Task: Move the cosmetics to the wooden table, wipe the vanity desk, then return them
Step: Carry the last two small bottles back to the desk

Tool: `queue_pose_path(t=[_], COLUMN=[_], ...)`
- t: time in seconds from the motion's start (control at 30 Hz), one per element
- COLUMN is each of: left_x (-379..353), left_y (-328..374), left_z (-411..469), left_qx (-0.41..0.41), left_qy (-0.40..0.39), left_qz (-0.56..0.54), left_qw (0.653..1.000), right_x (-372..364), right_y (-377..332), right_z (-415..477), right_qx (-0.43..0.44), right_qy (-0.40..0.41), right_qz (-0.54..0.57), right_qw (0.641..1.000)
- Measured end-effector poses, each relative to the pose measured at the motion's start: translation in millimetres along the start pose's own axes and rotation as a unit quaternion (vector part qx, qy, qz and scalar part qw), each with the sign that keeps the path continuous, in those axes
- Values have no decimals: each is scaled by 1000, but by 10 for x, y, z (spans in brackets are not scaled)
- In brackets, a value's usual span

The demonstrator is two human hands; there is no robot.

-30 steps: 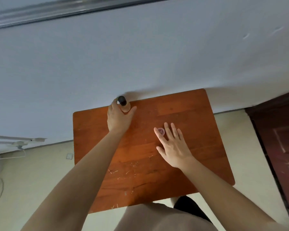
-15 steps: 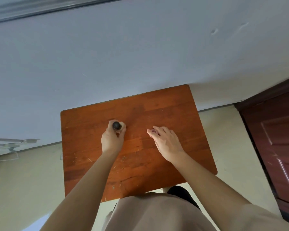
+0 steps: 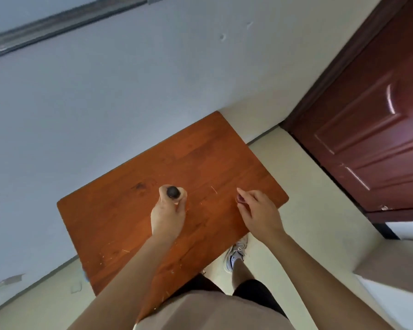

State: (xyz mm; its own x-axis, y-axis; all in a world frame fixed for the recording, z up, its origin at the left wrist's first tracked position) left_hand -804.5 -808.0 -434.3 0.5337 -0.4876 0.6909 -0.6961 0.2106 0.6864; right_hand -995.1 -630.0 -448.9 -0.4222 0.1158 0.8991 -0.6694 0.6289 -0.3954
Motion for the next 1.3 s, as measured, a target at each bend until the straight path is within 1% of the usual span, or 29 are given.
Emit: queue_pose_path(t=[0.13, 0.27, 0.37, 0.47, 0.6, 0.67, 0.8, 0.9, 0.97, 1.1, 1.23, 1.3], left_x=[-254, -579, -849, -1202, -1776, -2102, -2719, -3012, -3170, -3598, -4212, -4563], left_y=[749, 1878, 2724, 3456, 4141, 4375, 4724, 4939, 5072, 5332, 5554, 5683], left_z=[32, -237, -725, -1492, -2764, -3431, -4716, -5547, -5978, -6601, -7029, -7221], left_qx=[-109, -237, -332, -432, -515, -541, -571, -583, -595, -628, -621, -622], left_qy=[-76, -132, -145, -169, -208, -232, -309, -358, -378, -393, -420, -435], left_qz=[18, 14, -22, -56, -109, -128, -155, -155, -149, -128, -112, -113], left_qw=[991, 962, 932, 884, 824, 798, 745, 712, 693, 659, 652, 641], right_x=[575, 1331, 1863, 2295, 2624, 2692, 2829, 2915, 2960, 2992, 2930, 2938], right_y=[296, 737, 1121, 1539, 2174, 2505, 3103, 3428, 3624, 4072, 4630, 4958], right_z=[-426, -1026, -1635, -2440, -3844, -4588, -5951, -6728, -7090, -7554, -7855, -7976], right_qx=[-62, -130, -171, -216, -296, -324, -361, -397, -410, -435, -454, -463], right_qy=[105, 238, 340, 423, 510, 532, 573, 596, 606, 605, 606, 595], right_qz=[10, 7, 4, -6, 0, -9, -33, -47, -52, -56, -36, -38], right_qw=[992, 963, 925, 880, 808, 782, 735, 696, 680, 665, 652, 656])
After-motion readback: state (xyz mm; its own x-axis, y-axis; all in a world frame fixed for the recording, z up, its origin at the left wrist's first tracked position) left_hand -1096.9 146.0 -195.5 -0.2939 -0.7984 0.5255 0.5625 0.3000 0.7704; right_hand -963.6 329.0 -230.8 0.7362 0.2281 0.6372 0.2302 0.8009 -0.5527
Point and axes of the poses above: each hand's wrist, its own z-axis towards the middle knuckle, its own x-axis out of the back of the hand, y = z × x, the point moved 6 cm from there along z, towards the middle knuckle, and after that the axes turned 2 degrees about -x, right-handed, at the moved point
